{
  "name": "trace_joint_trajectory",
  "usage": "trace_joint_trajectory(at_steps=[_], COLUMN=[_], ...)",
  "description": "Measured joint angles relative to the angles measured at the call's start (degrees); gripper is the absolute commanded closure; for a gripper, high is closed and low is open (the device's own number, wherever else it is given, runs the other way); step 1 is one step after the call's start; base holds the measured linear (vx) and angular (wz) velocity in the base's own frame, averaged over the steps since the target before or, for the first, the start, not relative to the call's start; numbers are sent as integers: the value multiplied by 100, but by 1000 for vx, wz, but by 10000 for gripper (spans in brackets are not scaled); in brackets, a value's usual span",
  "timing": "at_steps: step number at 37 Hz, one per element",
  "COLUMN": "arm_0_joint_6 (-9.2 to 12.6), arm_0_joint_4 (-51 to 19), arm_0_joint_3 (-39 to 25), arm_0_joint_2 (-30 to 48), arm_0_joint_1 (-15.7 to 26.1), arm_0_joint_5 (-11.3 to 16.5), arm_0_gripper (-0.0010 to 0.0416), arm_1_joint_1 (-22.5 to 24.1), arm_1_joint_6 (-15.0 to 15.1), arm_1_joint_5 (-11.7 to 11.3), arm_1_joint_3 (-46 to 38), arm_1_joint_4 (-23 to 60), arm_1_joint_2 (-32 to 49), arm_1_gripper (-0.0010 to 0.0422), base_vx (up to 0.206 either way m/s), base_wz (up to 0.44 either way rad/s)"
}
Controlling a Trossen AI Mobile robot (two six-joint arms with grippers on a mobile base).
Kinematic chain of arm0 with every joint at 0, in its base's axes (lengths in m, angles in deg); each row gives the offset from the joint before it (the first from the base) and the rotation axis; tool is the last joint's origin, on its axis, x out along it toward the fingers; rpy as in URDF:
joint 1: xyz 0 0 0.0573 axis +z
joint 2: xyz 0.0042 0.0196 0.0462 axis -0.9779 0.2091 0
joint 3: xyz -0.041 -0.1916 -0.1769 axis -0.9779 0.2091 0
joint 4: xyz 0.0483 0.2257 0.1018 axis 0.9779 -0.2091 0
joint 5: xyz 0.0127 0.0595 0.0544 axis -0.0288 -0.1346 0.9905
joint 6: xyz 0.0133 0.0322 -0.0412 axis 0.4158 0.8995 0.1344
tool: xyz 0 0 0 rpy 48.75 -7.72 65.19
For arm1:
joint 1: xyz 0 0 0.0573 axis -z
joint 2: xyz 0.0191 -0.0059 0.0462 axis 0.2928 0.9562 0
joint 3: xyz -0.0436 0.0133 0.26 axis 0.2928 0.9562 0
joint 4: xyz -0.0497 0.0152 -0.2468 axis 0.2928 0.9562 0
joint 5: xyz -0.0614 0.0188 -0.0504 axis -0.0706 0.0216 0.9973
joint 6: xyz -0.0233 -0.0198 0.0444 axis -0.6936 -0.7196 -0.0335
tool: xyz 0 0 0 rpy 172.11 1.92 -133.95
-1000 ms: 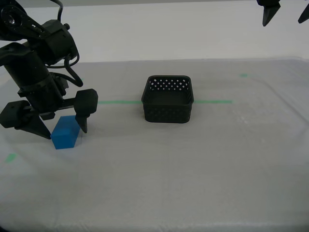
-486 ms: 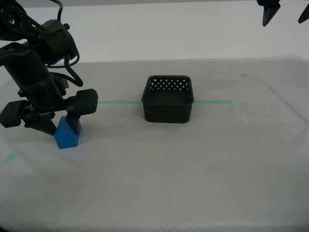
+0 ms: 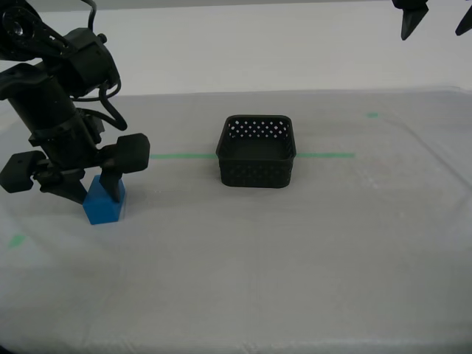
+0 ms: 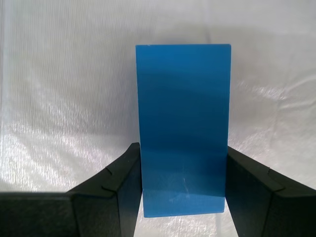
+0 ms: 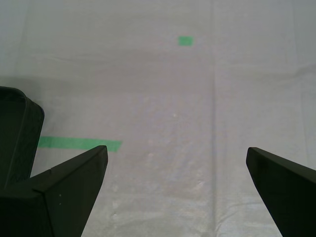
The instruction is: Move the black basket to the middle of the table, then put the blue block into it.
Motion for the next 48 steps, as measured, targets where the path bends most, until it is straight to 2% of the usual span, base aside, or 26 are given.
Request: trace_joint_trajectory(at_steps=[5,19,37,48], arm_0_joint_6=[0,0,2,2], arm_0_joint_4=[2,2,2,2], arm_0_joint_3=[0,0,0,0], arm_0_joint_2=[0,0,0,0], arm_0_joint_1=[7,7,-2,2], arm_0_joint_5=[0,0,0,0], arm_0_gripper=[12,12,12,12], arm_1_joint_1=[0,31,393,516], arm_1_joint_6=[0,345,341,341], arm_1_joint_5=[0,-13,-37,-26], arm_1_joint_3=[-170,-1231,-2625,-3838], arm_1_joint_4=[103,1552,2404,3222], arm_1_joint_2=[0,-4,-4,4], arm_1_gripper=[415,413,412,412], base_vx=[0,0,0,0], base_wz=[0,0,0,0])
